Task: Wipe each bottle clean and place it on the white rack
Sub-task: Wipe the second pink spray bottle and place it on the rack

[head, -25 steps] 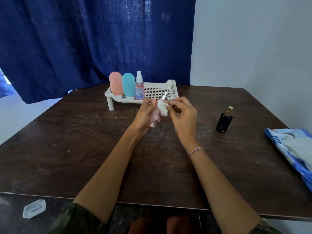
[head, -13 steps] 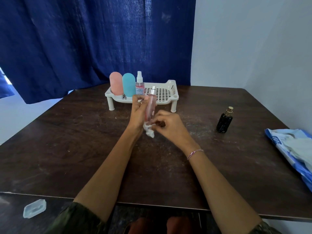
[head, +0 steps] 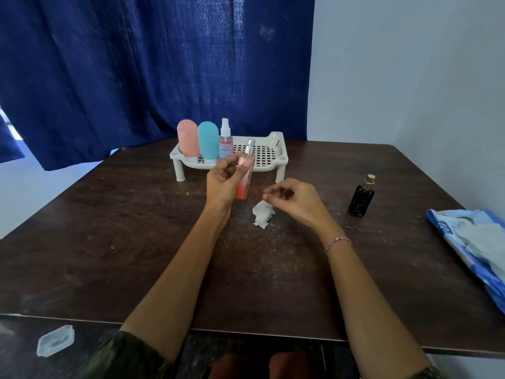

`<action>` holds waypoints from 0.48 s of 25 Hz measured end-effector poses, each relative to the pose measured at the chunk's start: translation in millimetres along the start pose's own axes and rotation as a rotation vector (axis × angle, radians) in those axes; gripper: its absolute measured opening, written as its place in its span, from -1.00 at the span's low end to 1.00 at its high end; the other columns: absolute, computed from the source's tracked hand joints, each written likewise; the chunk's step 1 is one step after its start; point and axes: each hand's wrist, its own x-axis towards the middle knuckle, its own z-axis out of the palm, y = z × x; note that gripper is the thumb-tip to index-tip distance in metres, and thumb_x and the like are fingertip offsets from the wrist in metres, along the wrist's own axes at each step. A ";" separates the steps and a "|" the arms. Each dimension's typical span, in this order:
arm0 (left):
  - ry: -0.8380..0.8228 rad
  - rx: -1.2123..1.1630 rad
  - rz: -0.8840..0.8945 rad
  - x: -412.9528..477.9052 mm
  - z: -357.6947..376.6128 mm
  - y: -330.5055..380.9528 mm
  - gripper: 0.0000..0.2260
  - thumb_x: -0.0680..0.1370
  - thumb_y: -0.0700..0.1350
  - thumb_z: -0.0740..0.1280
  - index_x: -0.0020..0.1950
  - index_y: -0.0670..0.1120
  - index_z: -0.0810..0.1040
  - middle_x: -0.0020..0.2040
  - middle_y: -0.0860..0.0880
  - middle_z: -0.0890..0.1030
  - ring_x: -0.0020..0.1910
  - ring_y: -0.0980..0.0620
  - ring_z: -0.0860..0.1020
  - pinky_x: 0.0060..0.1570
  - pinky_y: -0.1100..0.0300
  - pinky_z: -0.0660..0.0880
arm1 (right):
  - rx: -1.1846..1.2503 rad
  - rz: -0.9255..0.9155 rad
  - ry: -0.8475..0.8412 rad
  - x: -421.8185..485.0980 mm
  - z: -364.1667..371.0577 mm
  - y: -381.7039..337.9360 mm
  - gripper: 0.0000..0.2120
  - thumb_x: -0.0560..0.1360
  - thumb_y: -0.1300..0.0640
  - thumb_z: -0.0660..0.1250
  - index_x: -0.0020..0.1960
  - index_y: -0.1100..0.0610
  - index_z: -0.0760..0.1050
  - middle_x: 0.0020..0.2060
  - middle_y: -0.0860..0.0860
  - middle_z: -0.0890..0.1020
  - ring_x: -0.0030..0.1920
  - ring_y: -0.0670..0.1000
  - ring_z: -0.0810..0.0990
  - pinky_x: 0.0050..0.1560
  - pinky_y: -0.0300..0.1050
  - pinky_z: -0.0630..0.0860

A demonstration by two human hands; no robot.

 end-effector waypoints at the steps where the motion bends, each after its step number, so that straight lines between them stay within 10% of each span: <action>1: 0.015 0.011 0.006 -0.9 0.3 0.5 -0.80 0.47 -0.16 0.42 0.07 0.01 0.58 0.03 -0.02 0.63 0.01 0.00 0.55 0.08 0.06 0.52 | 0.050 -0.009 0.058 0.4 0.5 -2.1 -0.86 0.39 0.07 0.46 -0.07 0.05 0.62 -0.19 -0.02 0.61 -0.27 -0.20 0.49 -0.23 -0.42 0.42; 12: 0.073 0.043 0.094 -13.8 15.3 8.1 -0.74 0.43 -0.18 0.47 0.10 -0.06 0.61 0.01 0.07 0.65 -0.05 0.22 0.58 -0.12 0.29 0.57 | 0.242 0.063 0.210 22.3 31.0 -27.9 -0.78 0.37 0.17 0.48 -0.02 0.16 0.55 -0.25 -0.04 0.63 -0.28 -0.23 0.58 -0.22 -0.44 0.49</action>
